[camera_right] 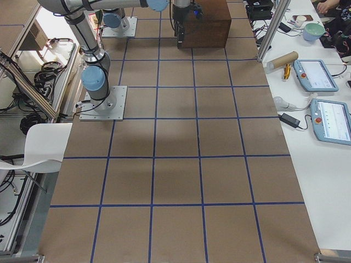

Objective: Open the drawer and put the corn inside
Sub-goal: 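Move the left gripper off the cabinet top toward the drawer side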

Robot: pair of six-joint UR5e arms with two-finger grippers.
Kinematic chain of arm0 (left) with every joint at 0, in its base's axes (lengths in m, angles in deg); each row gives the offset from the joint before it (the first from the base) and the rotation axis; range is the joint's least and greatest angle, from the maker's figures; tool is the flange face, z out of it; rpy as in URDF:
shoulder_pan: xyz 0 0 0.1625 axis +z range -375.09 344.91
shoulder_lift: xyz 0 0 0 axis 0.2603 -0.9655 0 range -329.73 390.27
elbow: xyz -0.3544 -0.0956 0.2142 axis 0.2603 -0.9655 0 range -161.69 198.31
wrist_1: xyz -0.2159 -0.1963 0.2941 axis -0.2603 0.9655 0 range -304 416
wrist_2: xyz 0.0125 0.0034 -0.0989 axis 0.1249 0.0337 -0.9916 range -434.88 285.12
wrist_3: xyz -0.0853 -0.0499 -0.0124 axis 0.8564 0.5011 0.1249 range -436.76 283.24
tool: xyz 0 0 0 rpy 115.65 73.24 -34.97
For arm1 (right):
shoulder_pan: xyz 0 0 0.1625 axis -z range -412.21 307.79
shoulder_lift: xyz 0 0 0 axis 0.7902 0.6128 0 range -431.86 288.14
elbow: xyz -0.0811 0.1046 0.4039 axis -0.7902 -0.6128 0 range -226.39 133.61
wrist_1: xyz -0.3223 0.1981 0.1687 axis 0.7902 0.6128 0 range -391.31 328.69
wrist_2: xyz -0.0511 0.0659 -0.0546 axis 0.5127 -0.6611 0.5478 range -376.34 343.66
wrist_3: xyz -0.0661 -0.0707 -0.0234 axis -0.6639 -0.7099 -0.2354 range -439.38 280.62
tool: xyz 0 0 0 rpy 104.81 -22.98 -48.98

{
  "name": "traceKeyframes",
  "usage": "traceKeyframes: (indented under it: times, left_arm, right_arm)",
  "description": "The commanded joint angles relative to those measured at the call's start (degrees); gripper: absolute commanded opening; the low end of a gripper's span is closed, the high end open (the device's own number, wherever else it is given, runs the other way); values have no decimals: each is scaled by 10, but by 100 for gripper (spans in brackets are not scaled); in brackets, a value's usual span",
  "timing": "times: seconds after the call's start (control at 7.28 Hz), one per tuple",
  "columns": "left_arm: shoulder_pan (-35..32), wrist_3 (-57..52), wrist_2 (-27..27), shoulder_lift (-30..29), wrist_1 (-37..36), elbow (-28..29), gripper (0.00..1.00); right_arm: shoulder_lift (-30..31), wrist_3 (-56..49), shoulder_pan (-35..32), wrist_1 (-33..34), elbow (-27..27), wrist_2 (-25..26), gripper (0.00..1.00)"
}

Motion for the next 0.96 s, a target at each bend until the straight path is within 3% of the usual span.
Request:
traceKeyframes:
  times: [0.0,0.41,0.55,0.82]
  left_arm:
    - [2,-1,-4,-1,1,3,100]
    - [6,-8,-4,-10,0,4,100]
    - [13,-68,1,-10,1,5,100]
    - [96,-96,1,-14,9,-1,100]
  right_arm:
    - [0,0,0,0,0,0,100]
    - [0,0,0,0,0,0,100]
    - [0,0,0,0,0,0,100]
    - [0,0,0,0,0,0,100]
